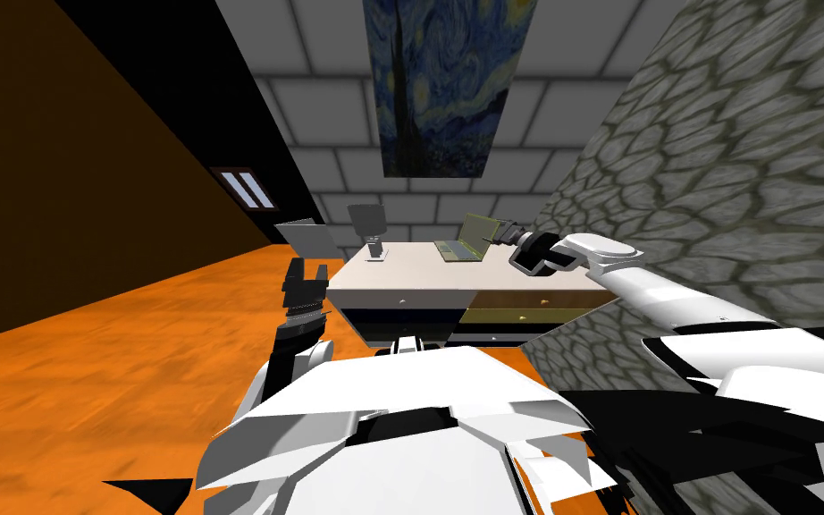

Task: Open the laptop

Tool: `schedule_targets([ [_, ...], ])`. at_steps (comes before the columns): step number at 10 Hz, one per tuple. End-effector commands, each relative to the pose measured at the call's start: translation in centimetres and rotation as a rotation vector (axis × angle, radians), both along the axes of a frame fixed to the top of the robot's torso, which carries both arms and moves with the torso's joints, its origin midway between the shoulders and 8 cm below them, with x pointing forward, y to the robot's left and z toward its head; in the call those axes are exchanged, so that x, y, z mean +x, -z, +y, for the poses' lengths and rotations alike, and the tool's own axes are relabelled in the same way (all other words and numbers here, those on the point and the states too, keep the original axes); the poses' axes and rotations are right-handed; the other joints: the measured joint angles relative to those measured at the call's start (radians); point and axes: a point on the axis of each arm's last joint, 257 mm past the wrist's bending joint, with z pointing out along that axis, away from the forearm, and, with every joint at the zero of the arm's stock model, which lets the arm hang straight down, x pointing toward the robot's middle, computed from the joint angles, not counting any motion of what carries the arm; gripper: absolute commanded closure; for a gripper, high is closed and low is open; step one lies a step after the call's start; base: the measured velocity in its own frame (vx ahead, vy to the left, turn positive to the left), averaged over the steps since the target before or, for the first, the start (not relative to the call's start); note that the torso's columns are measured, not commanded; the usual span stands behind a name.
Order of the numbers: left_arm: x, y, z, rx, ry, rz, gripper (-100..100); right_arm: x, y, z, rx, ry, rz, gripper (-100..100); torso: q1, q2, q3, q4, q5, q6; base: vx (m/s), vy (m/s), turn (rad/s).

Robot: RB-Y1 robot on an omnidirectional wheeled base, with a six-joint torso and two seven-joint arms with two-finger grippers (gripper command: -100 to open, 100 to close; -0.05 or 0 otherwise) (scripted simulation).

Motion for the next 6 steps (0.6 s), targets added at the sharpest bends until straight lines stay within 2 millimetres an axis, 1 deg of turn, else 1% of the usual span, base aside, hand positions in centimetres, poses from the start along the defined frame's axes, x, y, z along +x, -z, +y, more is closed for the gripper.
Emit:
schedule_targets([
  [1,0.0,0.0,0.0,0.000,0.000,0.000,0,0.2,-1.0,-0.7,0.088,0.011,-0.011,-100,-0.001,0.001,0.001,0.000,0.000,0.000,-0.032,-0.089,0.072],
  [3,0.0,0.0,0.0,0.000,0.000,0.000,0,0.2,-0.8,-0.5,0.071,0.007,-0.007,-100,0.001,0.000,0.000,0.000,0.000,-0.001,-0.008,-0.024,0.007],
  [4,0.0,0.0,0.0,0.000,0.000,0.000,0,0.2,-0.8,-0.5,0.071,0.007,-0.007,100,0.003,0.000,0.000,0.000,0.001,-0.001,0.000,0.000,0.000],
  [5,0.0,0.0,0.0,0.000,0.000,0.000,0,0.2,-0.2,-0.2,-0.007,0.009,-0.005,100,0.002,0.000,0.000,0.000,0.001,-0.001,-0.006,0.033,-0.004],
  [6,0.0,0.0,0.0,0.000,0.000,0.000,0,0.2,0.1,0.0,-0.046,0.009,-0.004,100,0.003,0.001,0.001,0.000,0.001,-0.001,0.007,0.069,-0.006],
])
